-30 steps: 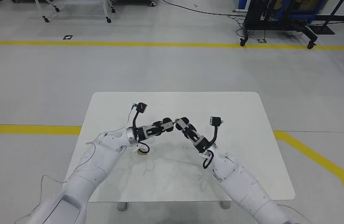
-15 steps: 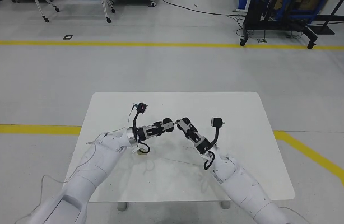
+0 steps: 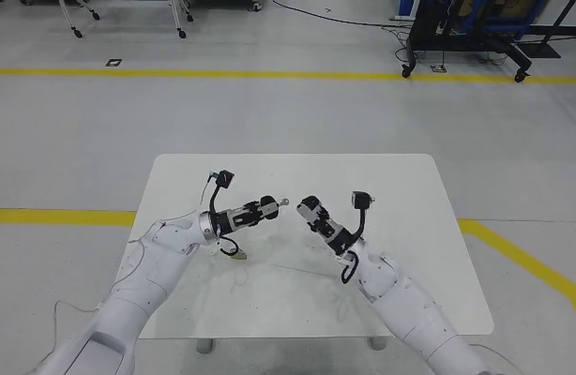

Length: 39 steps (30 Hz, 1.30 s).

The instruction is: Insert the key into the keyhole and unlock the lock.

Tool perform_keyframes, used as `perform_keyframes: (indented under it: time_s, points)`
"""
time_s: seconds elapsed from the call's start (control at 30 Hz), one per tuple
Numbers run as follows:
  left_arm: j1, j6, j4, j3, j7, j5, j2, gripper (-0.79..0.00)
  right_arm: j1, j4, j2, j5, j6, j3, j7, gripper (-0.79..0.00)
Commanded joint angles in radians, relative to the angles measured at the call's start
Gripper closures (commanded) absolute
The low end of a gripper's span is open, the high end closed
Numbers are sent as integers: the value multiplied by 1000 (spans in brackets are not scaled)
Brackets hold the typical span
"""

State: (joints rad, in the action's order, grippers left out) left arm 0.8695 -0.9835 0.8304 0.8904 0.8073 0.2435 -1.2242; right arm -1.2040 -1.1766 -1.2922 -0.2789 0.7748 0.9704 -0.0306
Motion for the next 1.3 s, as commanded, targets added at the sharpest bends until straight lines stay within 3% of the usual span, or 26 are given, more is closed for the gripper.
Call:
perform_keyframes:
  time_s: [0.0,0.1,0.2,0.33,0.4,0.47,0.5,0.57,0.67,1.03,1.27]
  points:
    - [13,9,12,4,2,-28,6,0,0,-18,15,-176,-3,18,-82,-785]
    - [23,23,27,-3,52,-29,15,0,-2,-49,41,-266,-4,61,-209,-785]
    - [30,47,63,-39,77,-33,25,0,-28,-98,60,-262,3,101,-291,-785]
    - [28,58,102,-99,87,18,45,0,-48,-140,79,-155,16,128,-443,-785]
    - [21,53,130,-127,83,23,60,0,-46,-147,86,-78,25,128,-533,-699]
    - [13,45,149,-149,75,18,79,0,-41,-146,92,-24,35,129,-597,-711]
    - [11,39,157,-160,69,17,89,0,-36,-139,94,0,44,128,-618,-686]
    - [1,29,159,-179,58,3,107,0,-21,-115,96,39,49,121,-649,-437]
    - [-8,13,172,-218,42,-5,126,0,1,-89,95,93,64,101,-690,-366]
    - [-56,-29,176,-326,1,14,170,0,46,-52,100,168,59,68,-760,-317]
    - [-70,-29,194,-361,1,28,184,0,58,-31,103,183,54,48,-778,-342]
